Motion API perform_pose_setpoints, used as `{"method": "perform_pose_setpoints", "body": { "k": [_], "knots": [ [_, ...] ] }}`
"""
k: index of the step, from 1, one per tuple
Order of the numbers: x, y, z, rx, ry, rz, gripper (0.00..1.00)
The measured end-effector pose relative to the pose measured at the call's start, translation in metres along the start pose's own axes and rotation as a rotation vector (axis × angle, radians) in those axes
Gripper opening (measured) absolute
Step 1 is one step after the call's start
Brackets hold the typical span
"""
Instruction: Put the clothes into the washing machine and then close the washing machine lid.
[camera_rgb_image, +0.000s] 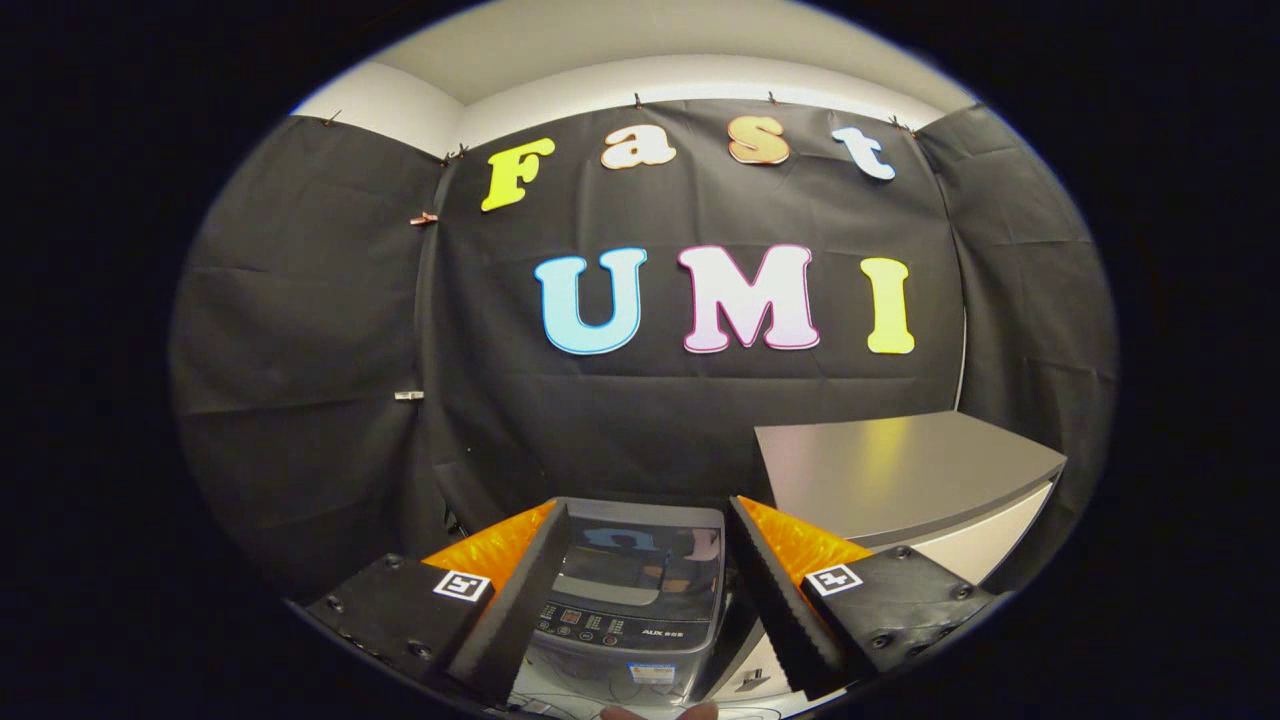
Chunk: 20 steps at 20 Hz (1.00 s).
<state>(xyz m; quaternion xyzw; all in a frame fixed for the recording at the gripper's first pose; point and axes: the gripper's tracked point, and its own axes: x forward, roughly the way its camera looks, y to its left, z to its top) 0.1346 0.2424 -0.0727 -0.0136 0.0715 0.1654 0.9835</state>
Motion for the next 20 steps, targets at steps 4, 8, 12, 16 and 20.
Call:
{"method": "perform_pose_setpoints", "body": {
  "k": [4,8,12,16,20],
  "knots": [
    [-0.0076,0.0049,0.007,0.005,-0.018,0.021,0.99],
    [-0.0069,0.0042,0.004,-0.006,-0.013,0.024,0.99],
    [-0.0074,0.0043,0.0023,-0.004,-0.009,0.033,0.99],
    [-0.0088,0.0074,0.0,0.014,-0.002,0.051,0.99],
    [-0.0077,0.0009,0.002,0.011,-0.013,0.034,0.99]
  ]
}}
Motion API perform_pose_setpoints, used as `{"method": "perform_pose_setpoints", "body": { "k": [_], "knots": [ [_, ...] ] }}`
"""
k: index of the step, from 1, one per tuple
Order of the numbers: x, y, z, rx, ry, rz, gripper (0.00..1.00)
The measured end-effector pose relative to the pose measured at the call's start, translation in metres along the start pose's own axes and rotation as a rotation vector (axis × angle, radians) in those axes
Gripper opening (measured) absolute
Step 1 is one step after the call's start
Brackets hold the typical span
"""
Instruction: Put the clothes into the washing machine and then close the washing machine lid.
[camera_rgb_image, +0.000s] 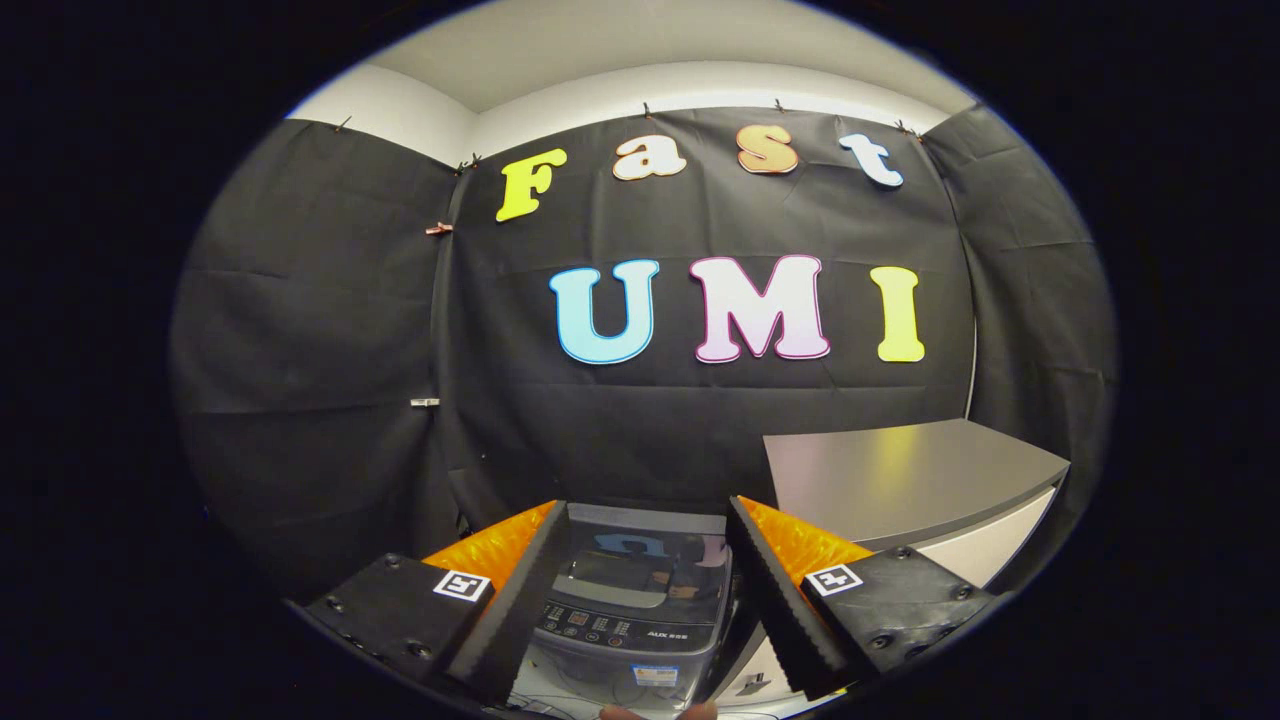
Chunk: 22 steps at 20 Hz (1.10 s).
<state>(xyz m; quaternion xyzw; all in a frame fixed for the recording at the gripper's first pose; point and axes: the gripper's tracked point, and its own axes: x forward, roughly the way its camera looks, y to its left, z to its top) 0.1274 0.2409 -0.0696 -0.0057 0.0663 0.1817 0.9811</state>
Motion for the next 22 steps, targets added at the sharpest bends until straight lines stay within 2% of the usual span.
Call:
{"method": "perform_pose_setpoints", "body": {
  "k": [22],
  "knots": [
    [-0.005,-0.013,0.007,0.005,-0.017,-0.052,0.99]
  ]
}}
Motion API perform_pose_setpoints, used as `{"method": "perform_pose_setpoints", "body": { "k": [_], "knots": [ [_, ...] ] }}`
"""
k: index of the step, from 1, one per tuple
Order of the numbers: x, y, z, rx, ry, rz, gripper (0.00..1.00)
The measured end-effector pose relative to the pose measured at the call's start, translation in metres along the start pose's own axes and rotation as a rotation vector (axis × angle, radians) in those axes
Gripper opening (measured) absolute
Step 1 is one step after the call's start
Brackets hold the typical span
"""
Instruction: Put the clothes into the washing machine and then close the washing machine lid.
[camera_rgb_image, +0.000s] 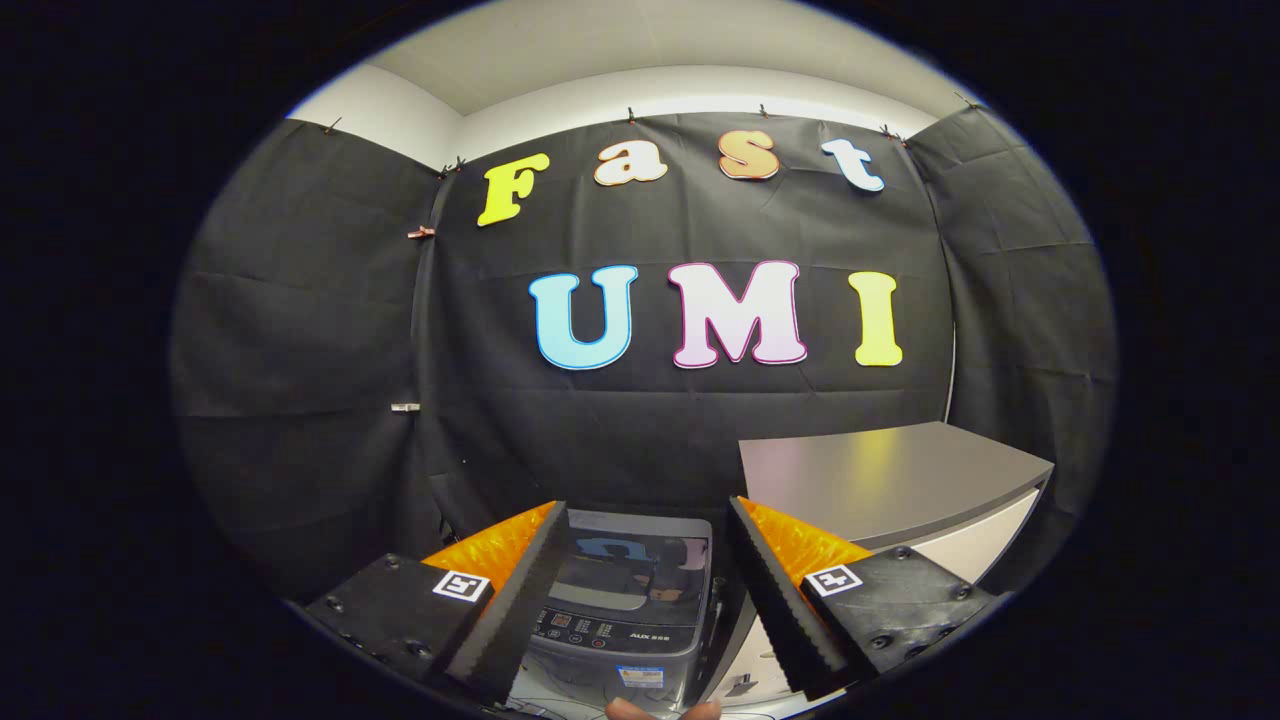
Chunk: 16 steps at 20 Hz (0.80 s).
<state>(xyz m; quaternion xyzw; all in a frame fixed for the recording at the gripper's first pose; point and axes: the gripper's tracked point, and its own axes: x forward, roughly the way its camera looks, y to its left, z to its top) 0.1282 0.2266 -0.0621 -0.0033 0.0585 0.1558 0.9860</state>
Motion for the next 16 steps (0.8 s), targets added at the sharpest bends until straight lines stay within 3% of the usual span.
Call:
{"method": "perform_pose_setpoints", "body": {
  "k": [16],
  "knots": [
    [0.0021,-0.0012,-0.0029,0.002,0.003,0.001,0.99]
  ]
}}
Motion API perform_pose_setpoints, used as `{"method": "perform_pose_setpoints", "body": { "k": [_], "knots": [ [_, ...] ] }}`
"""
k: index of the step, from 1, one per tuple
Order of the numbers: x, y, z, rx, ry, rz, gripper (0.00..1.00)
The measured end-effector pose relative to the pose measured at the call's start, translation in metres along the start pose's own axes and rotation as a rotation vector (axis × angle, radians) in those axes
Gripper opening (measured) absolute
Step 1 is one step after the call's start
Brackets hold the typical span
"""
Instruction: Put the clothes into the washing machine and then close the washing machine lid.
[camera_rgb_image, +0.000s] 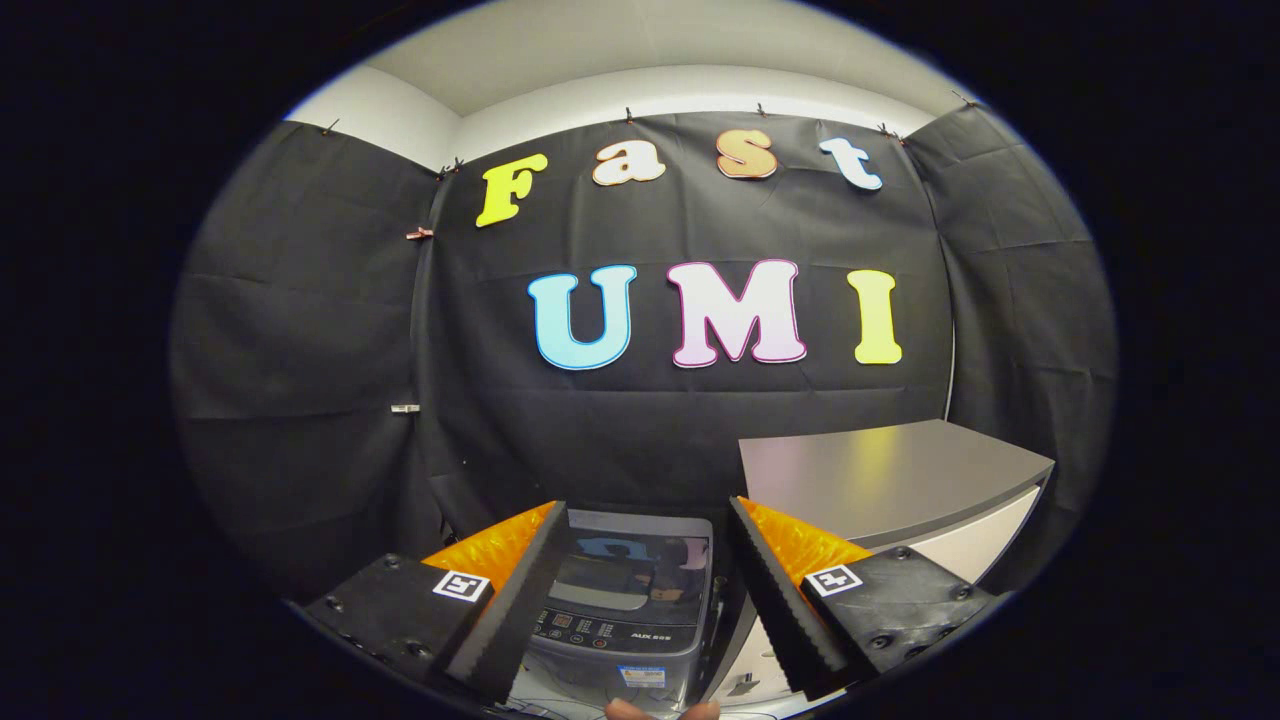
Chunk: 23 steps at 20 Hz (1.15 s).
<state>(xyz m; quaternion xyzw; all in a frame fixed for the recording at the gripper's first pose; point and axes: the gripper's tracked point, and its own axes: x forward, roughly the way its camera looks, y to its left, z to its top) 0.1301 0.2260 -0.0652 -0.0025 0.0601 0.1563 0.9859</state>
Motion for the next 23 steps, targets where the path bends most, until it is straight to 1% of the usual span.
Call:
{"method": "perform_pose_setpoints", "body": {
  "k": [23],
  "knots": [
    [-0.0031,0.0011,0.0021,-0.004,-0.006,-0.003,0.99]
  ]
}}
